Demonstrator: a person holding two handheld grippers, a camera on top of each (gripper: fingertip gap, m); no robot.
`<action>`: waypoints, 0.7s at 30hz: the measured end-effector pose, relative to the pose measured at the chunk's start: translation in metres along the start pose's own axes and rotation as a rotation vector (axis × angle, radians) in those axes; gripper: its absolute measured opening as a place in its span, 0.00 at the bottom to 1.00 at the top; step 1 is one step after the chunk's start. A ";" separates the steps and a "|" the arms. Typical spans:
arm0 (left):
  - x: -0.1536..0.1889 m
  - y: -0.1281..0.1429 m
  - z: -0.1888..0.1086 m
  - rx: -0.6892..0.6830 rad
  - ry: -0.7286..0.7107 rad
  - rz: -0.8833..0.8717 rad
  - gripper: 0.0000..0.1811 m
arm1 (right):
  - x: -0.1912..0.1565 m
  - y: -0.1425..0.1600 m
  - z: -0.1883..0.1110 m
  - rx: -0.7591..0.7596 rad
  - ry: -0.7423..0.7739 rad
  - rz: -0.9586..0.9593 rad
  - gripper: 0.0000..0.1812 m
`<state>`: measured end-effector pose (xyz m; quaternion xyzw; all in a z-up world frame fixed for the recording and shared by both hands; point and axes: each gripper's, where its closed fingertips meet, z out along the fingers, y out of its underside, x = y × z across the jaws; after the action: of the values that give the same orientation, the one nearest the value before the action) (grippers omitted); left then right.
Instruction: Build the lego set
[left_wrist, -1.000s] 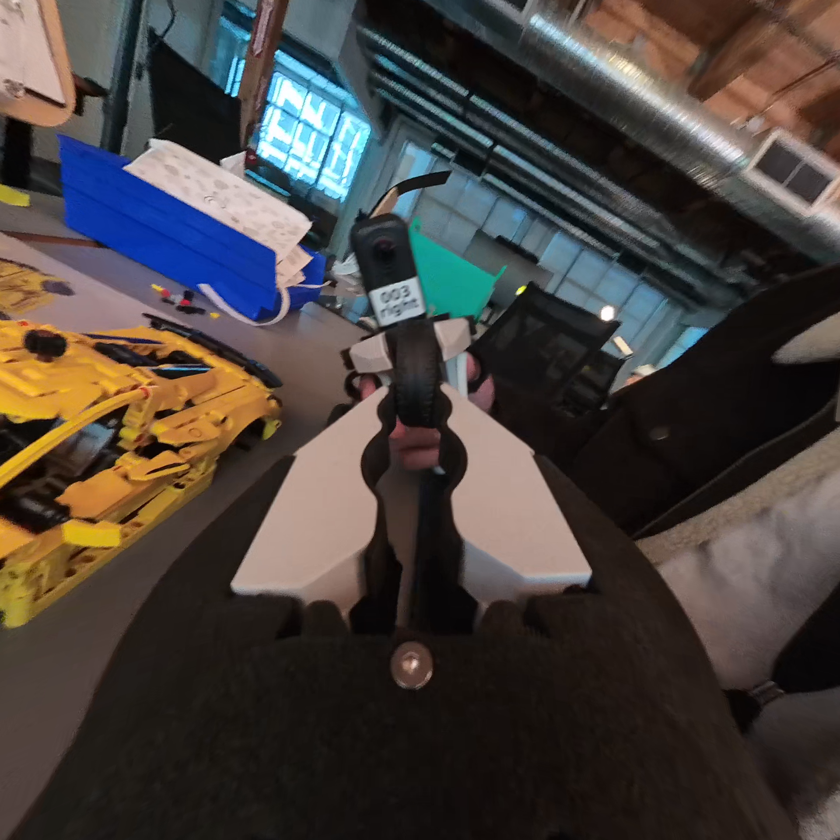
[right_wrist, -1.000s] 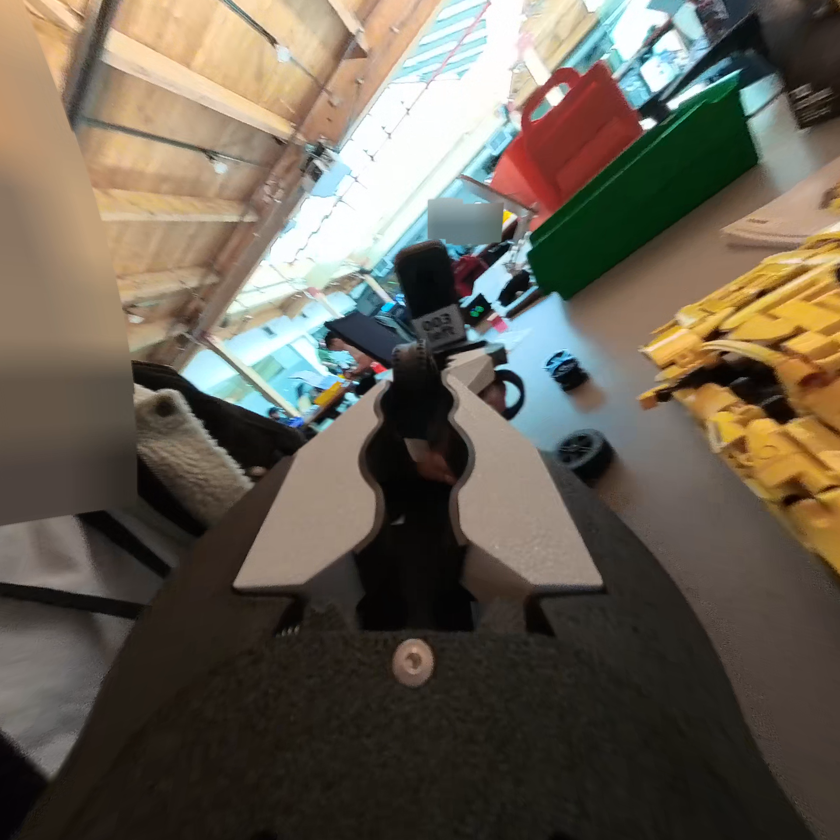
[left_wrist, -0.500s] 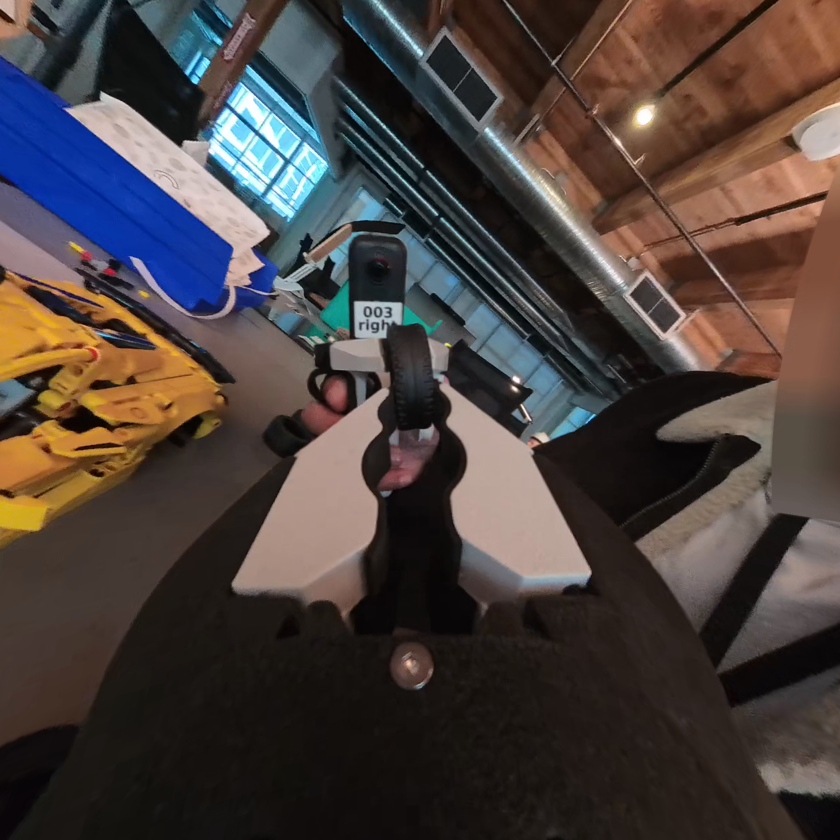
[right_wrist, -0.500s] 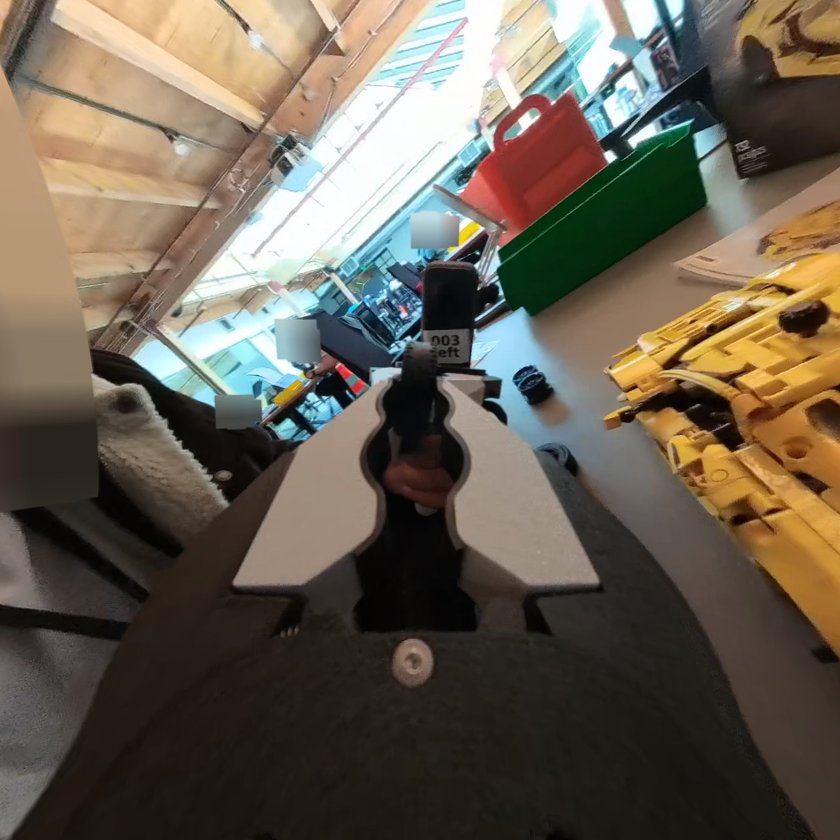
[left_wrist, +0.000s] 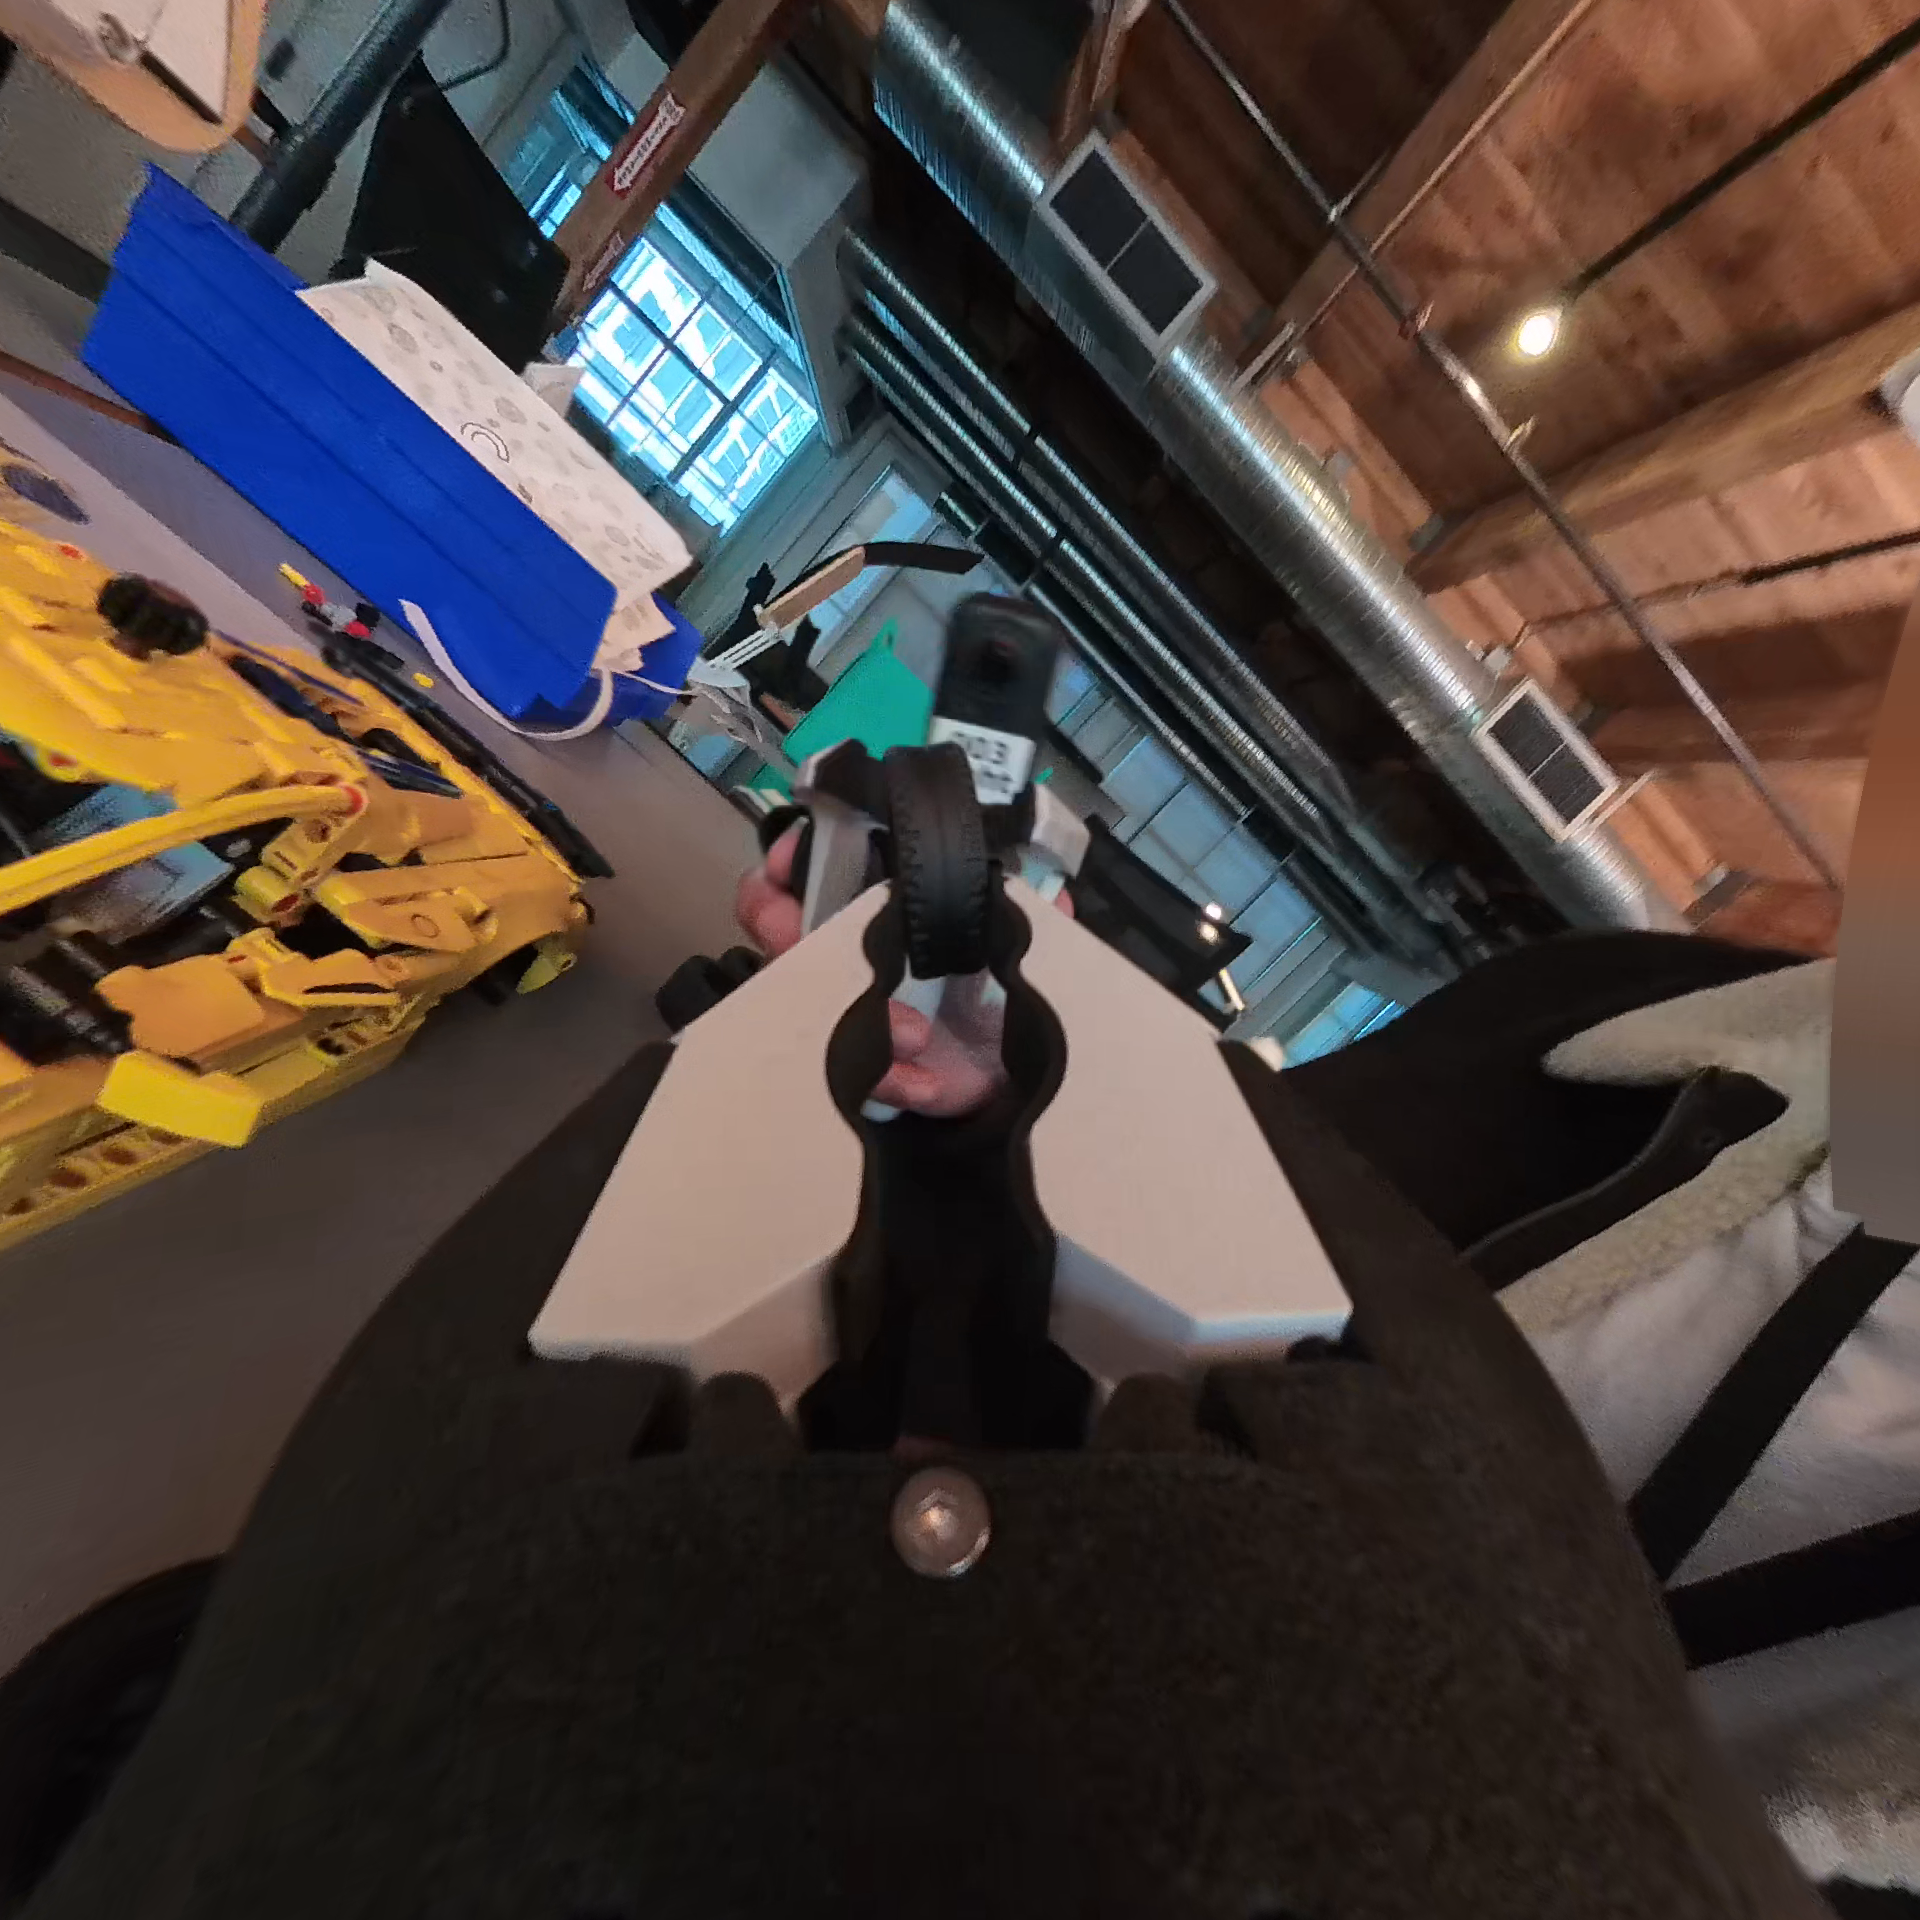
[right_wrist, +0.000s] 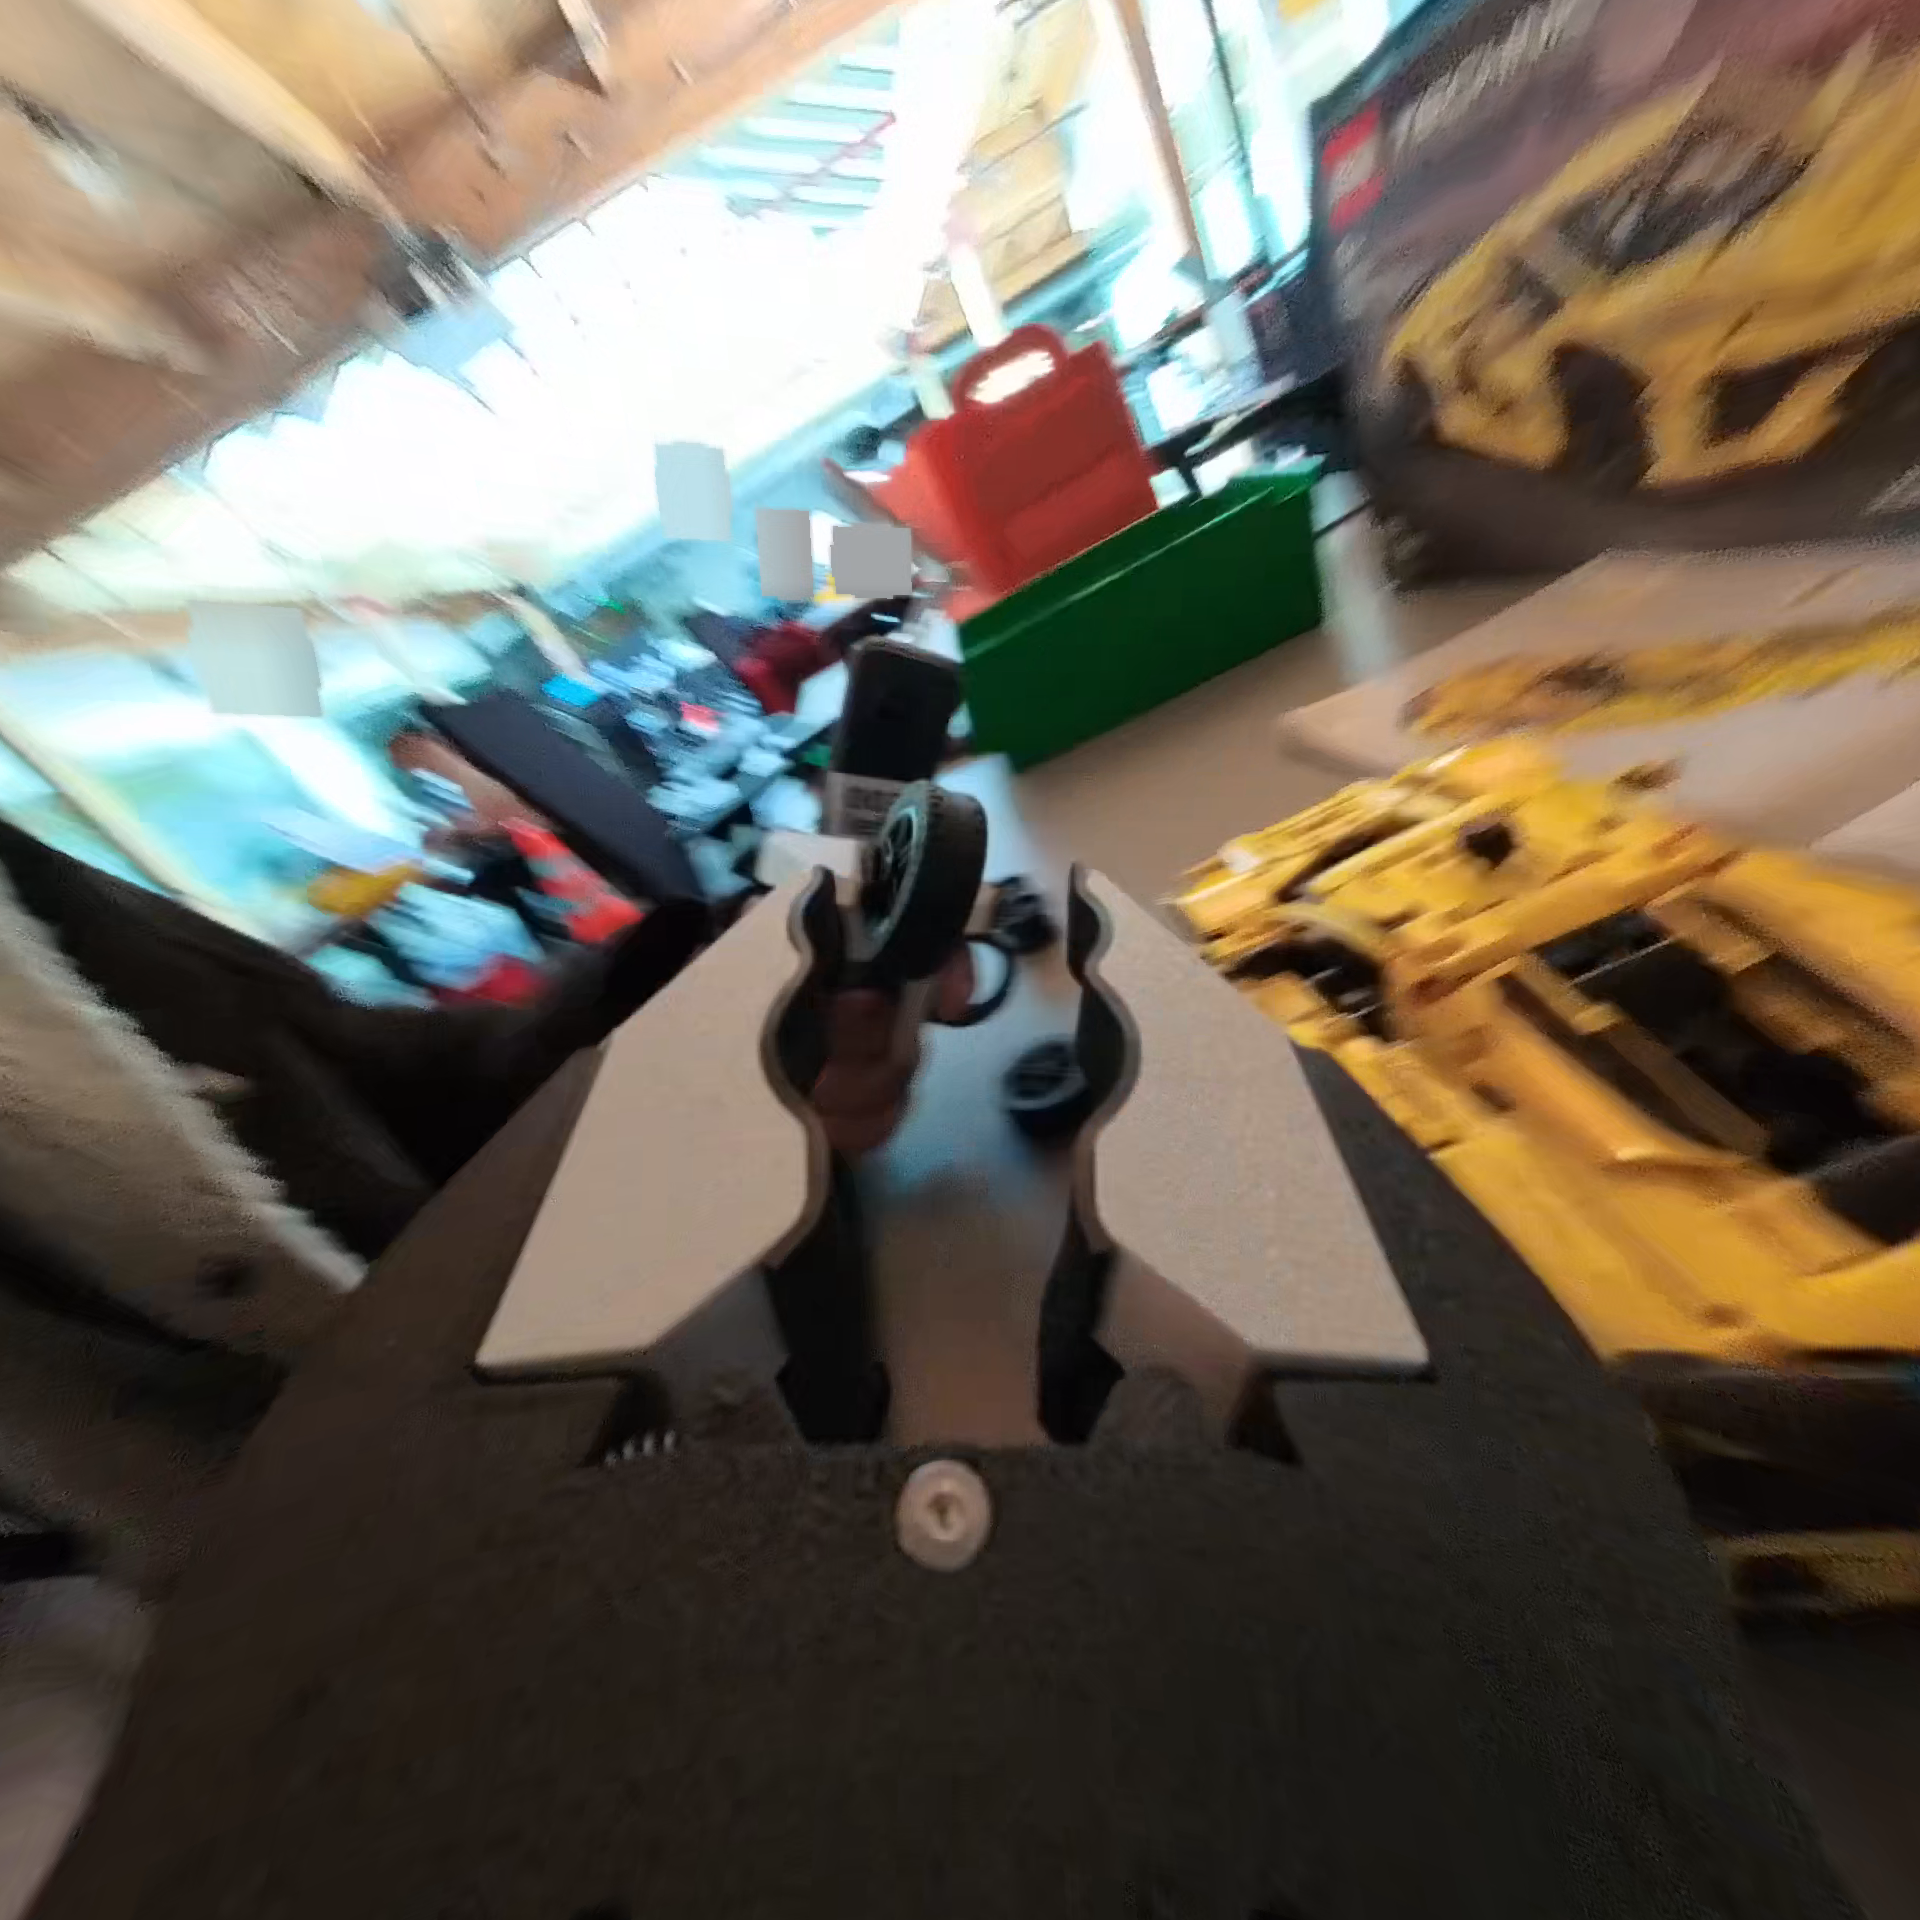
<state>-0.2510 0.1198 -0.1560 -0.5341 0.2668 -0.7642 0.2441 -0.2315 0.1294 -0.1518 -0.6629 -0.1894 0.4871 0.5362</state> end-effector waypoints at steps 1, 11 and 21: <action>-0.002 -0.001 -0.001 0.005 -0.002 -0.021 0.09 | 0.001 0.000 0.000 -0.016 0.073 -0.149 0.24; -0.006 0.011 0.003 -0.063 -0.002 -0.077 0.08 | 0.009 0.031 0.016 -0.258 0.396 -0.855 0.24; -0.010 0.015 0.006 -0.083 -0.009 -0.103 0.10 | 0.010 0.041 0.010 -0.355 0.341 -0.888 0.22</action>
<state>-0.2410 0.1145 -0.1714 -0.5601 0.2695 -0.7617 0.1831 -0.2468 0.1285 -0.1922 -0.6695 -0.4426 0.0573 0.5938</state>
